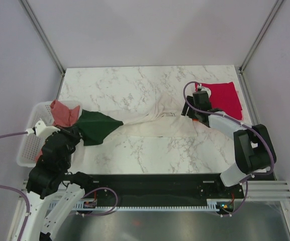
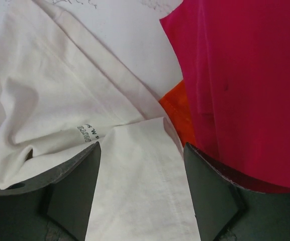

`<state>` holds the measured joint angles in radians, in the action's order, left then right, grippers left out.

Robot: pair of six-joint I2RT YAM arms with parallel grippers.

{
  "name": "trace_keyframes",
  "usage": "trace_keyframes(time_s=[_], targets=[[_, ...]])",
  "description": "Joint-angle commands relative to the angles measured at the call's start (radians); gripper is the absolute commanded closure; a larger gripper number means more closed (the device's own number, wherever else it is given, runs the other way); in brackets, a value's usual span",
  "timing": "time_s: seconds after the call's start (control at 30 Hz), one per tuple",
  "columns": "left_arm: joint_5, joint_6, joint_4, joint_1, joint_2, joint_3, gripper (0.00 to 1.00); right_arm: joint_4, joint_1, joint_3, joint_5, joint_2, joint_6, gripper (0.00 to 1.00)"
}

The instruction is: Fold and stack the t-shirts

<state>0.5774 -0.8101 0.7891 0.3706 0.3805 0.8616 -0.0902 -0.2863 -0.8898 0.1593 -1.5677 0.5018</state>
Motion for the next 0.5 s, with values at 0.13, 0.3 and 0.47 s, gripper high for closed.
trace_keyframes(time_s=[0.13, 0.3, 0.47], targets=[[0.179, 0.051, 0.062, -0.006, -0.015, 0.073, 0.98, 0.05, -0.02, -0.072, -0.026, -0.046, -0.002, 0.26], [0.076, 0.077, 0.052, -0.006, 0.006, 0.024, 0.98, 0.029, -0.043, -0.175, -0.081, -0.113, -0.032, 0.28], [-0.089, 0.029, 0.006, -0.006, 0.047, -0.113, 0.98, -0.049, -0.091, -0.391, -0.035, -0.271, -0.057, 0.29]])
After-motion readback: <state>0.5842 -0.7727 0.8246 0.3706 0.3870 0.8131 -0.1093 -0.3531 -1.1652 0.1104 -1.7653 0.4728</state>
